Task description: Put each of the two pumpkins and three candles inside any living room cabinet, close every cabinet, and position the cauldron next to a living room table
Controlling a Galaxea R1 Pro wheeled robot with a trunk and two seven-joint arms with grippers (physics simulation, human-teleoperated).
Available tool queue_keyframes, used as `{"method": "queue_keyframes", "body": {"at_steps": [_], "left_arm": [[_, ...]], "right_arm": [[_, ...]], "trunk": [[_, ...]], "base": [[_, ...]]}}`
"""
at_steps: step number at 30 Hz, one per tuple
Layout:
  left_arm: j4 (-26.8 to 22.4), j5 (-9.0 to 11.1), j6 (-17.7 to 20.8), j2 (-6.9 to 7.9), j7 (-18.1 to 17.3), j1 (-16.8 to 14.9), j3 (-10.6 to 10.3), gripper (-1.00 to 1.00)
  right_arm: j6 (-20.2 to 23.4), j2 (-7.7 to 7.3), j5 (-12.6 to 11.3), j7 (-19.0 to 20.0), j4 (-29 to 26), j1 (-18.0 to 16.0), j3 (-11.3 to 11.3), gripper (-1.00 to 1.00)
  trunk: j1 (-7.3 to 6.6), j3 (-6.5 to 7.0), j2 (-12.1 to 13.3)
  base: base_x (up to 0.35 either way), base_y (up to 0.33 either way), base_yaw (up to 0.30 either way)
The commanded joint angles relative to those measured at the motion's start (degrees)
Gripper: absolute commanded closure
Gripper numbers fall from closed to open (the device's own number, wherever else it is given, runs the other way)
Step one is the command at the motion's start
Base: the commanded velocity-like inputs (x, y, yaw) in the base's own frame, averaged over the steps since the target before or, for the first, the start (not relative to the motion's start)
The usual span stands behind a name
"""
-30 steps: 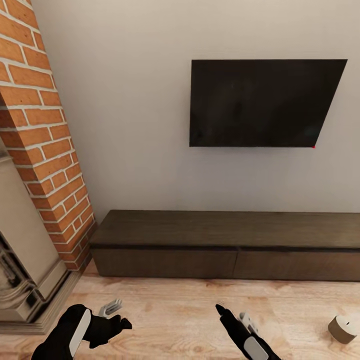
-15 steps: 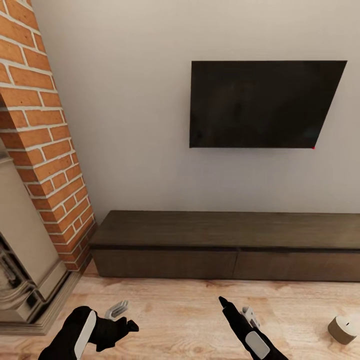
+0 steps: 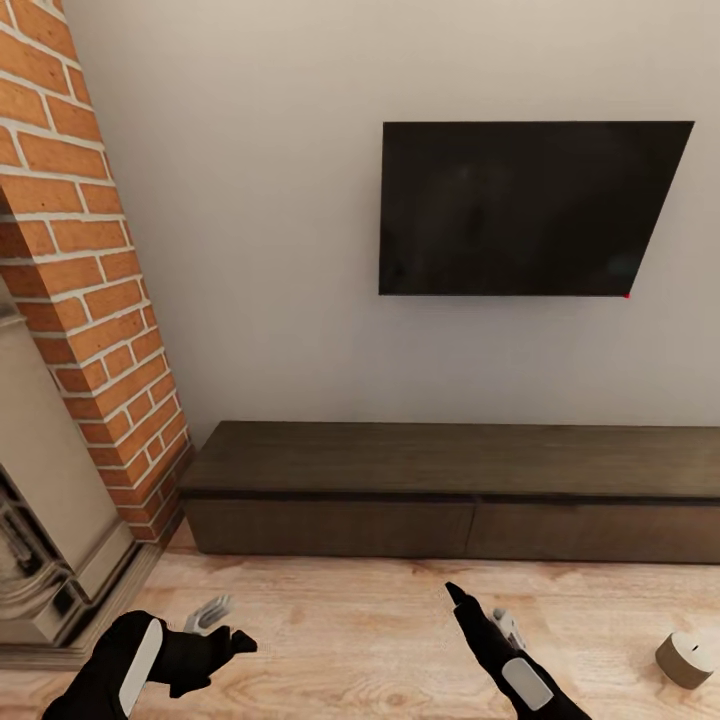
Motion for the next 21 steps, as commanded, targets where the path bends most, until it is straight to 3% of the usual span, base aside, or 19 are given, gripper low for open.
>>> {"method": "queue_keyframes", "body": {"at_steps": [1, 6, 11, 21], "left_arm": [[0.03, 0.05, -0.04, 4.34, -27.74, -0.01, 0.1, -1.0], [0.15, 0.14, -0.17, 5.9, -29.46, -0.02, 0.25, -1.0], [0.17, 0.15, -0.19, 5.84, -29.68, -0.03, 0.27, -1.0], [0.18, 0.15, -0.22, 5.76, -29.61, -0.03, 0.27, -1.0]], "right_arm": [[0.95, 0.15, -9.85, 7.62, 0.06, 0.01, -0.06, -1.0], [0.81, 0.25, -10.88, 8.11, 0.07, 0.04, -0.21, -1.0], [0.7, 0.34, -12.96, 8.4, 0.03, 0.04, -1.88, -1.0], [0.67, 0.44, -17.38, 8.6, 0.22, 0.04, -4.0, -1.0]], "trunk": [[0.0, 0.0, 0.0], [0.0, 0.0, 0.0], [0.0, 0.0, 0.0], [0.0, 0.0, 0.0]], "base": [[0.097, 0.0, 0.0], [0.203, 0.0, 0.0], [0.111, 0.0, 0.0], [0.261, 0.0, 0.0]]}}
